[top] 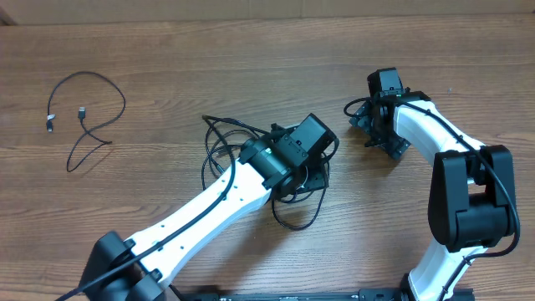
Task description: Untangle cables
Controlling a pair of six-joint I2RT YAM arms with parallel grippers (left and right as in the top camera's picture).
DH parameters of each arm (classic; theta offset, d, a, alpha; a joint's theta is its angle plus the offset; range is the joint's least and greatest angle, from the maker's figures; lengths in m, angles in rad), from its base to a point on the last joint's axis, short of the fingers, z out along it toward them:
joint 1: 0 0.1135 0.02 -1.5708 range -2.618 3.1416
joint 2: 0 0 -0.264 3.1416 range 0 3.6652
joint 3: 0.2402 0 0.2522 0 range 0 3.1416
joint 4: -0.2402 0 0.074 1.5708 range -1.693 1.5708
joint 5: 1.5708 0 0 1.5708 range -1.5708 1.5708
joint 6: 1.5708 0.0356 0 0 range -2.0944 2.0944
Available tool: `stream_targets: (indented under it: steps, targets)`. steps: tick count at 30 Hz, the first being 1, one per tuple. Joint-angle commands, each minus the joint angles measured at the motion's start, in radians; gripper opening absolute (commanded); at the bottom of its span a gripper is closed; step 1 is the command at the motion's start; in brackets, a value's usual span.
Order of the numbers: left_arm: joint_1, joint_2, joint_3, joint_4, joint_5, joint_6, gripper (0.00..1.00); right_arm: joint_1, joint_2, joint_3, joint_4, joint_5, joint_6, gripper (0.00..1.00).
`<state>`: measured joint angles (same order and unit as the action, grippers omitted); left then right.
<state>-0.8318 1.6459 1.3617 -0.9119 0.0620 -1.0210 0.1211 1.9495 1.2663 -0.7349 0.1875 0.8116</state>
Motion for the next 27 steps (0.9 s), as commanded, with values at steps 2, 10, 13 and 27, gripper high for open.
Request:
stream_targets:
  steps: [2,10,13,27]
  targets:
    - [-0.006,0.061,-0.003,0.002,-0.018,-0.005,0.72,-0.001,-0.011,-0.003,0.002,0.009,0.003,1.0]
    - [-0.006,0.166,-0.003,0.002,-0.022,-0.005,1.0,-0.001,-0.011,-0.003,0.002,0.009,0.003,1.0]
    - [-0.006,0.211,-0.003,0.005,-0.021,-0.005,1.0,-0.001,-0.011,-0.003,0.002,0.009,0.003,1.0]
    - [0.001,0.306,-0.001,0.022,-0.029,0.045,1.0,-0.001,-0.011,-0.003,0.002,0.009,0.003,1.0]
